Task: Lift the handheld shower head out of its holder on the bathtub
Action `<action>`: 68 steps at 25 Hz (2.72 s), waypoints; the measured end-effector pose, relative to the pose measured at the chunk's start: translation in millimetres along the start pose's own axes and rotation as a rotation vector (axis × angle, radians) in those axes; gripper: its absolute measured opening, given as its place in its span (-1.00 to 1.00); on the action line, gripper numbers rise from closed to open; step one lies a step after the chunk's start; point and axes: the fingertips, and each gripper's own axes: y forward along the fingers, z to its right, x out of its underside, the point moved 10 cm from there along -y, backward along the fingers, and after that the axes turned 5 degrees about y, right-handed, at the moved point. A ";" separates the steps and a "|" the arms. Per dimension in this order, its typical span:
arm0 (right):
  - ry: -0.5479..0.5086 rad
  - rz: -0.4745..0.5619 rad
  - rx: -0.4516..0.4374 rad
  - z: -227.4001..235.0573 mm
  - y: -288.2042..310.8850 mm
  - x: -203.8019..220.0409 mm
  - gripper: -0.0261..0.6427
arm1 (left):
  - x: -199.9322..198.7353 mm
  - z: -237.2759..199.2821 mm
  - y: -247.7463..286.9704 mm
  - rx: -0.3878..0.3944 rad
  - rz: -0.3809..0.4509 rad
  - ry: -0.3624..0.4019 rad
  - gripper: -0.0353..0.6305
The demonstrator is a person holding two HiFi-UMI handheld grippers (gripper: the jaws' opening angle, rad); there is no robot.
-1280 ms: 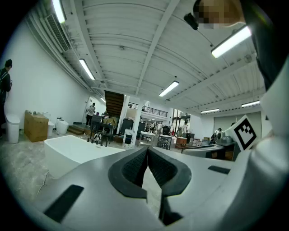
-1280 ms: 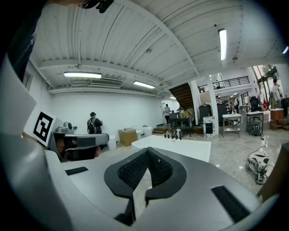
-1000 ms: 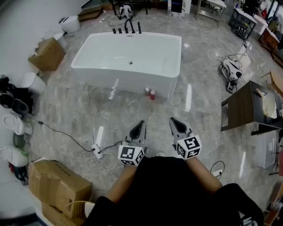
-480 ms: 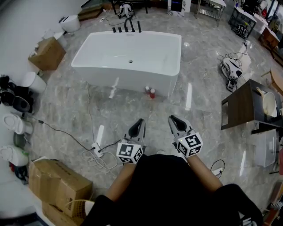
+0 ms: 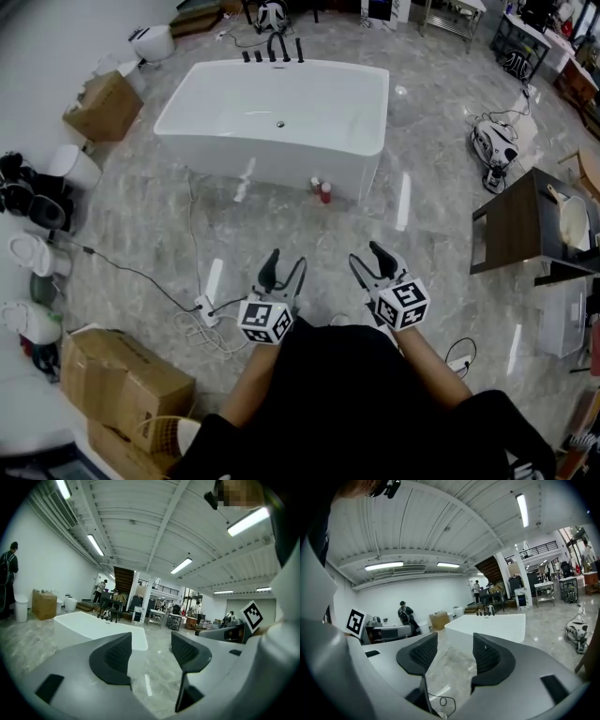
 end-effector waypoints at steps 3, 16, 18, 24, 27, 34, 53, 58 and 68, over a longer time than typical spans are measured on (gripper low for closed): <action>0.015 0.000 -0.009 -0.6 3.1 1.6 -0.31 | 2.6 1.9 -4.2 -0.007 0.010 0.004 -0.16; 0.016 -0.046 -0.046 -4.2 57.9 3.5 -0.31 | 4.2 -38.7 -10.8 -0.077 0.007 -0.009 -0.14; 0.014 -0.055 -0.047 -5.6 73.3 4.1 -0.31 | 5.6 -53.6 -5.5 -0.083 0.009 -0.021 -0.14; 0.012 -0.071 -0.044 -1.9 138.0 -10.7 -0.31 | 1.7 -112.7 33.3 -0.068 -0.003 -0.051 -0.12; 0.008 -0.081 -0.038 -3.7 182.6 -23.4 -0.31 | -10.5 -153.3 53.2 -0.061 -0.006 -0.049 -0.10; -0.026 -0.097 -0.027 7.2 294.8 -70.7 -0.31 | -50.4 -257.4 116.1 -0.068 0.027 -0.055 -0.09; -0.039 -0.152 0.042 -53.2 507.9 -128.6 -0.31 | -111.5 -487.5 152.0 -0.028 0.076 -0.090 -0.08; -0.053 -0.191 0.048 -52.9 513.5 -124.6 -0.31 | -108.1 -500.5 154.1 -0.047 0.106 -0.102 -0.08; -0.102 -0.207 -0.018 -71.5 552.0 -126.8 -0.31 | -94.0 -513.7 135.3 -0.109 0.127 -0.144 -0.08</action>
